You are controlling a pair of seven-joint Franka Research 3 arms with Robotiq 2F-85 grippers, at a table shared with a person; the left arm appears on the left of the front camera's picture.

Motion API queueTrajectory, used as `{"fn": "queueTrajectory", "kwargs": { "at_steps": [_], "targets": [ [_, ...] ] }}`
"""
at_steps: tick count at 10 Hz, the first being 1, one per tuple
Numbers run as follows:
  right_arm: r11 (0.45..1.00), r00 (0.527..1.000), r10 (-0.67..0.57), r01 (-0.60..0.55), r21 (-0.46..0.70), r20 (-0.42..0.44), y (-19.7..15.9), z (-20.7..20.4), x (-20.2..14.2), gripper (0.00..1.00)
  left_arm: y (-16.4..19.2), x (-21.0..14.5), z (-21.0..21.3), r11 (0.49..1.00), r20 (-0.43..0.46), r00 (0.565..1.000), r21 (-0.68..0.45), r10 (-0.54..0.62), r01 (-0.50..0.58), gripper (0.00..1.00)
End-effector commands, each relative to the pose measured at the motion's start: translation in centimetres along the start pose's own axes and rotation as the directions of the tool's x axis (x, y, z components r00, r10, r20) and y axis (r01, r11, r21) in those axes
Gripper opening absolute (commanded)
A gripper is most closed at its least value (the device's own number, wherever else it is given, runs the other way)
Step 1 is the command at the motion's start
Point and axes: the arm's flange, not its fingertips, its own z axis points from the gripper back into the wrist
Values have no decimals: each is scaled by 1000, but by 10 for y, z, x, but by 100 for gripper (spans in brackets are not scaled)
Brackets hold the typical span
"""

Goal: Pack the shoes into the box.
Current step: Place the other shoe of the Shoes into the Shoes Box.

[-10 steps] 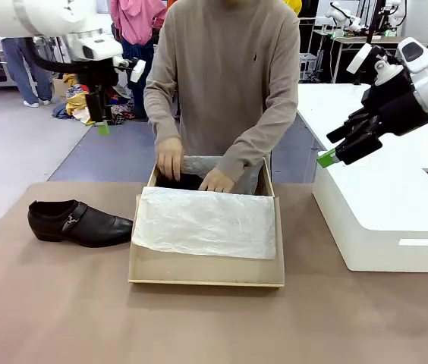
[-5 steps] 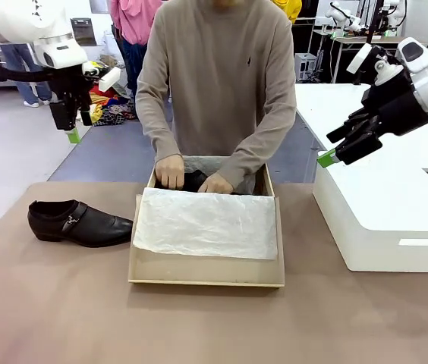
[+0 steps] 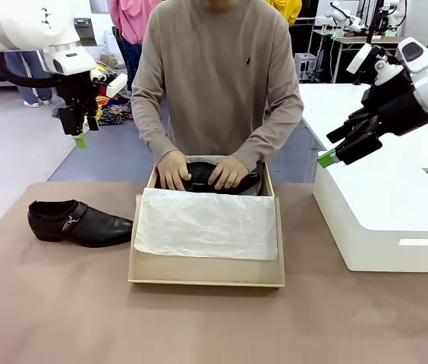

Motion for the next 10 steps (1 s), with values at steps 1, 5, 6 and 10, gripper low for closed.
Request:
{"fn": "queueTrajectory", "kwargs": {
  "at_steps": [1, 5, 6, 10],
  "targets": [
    [1000, 1000, 11, -11, 13, 21, -3, -1, 0, 100, -5, -7, 5, 1000, -4, 1000, 5, -7, 7, 100],
    [1000, 1000, 11, -11, 13, 21, -3, -1, 0, 100, -5, -7, 5, 1000, -4, 1000, 5, -7, 7, 100],
    [1000, 1000, 11, -11, 13, 21, -3, -1, 0, 100, -5, -7, 5, 1000, -4, 1000, 5, -7, 7, 100],
    [1000, 1000, 11, -11, 13, 21, -3, -1, 0, 100, -5, -7, 5, 1000, -4, 1000, 5, -7, 7, 100]
  ]
}}
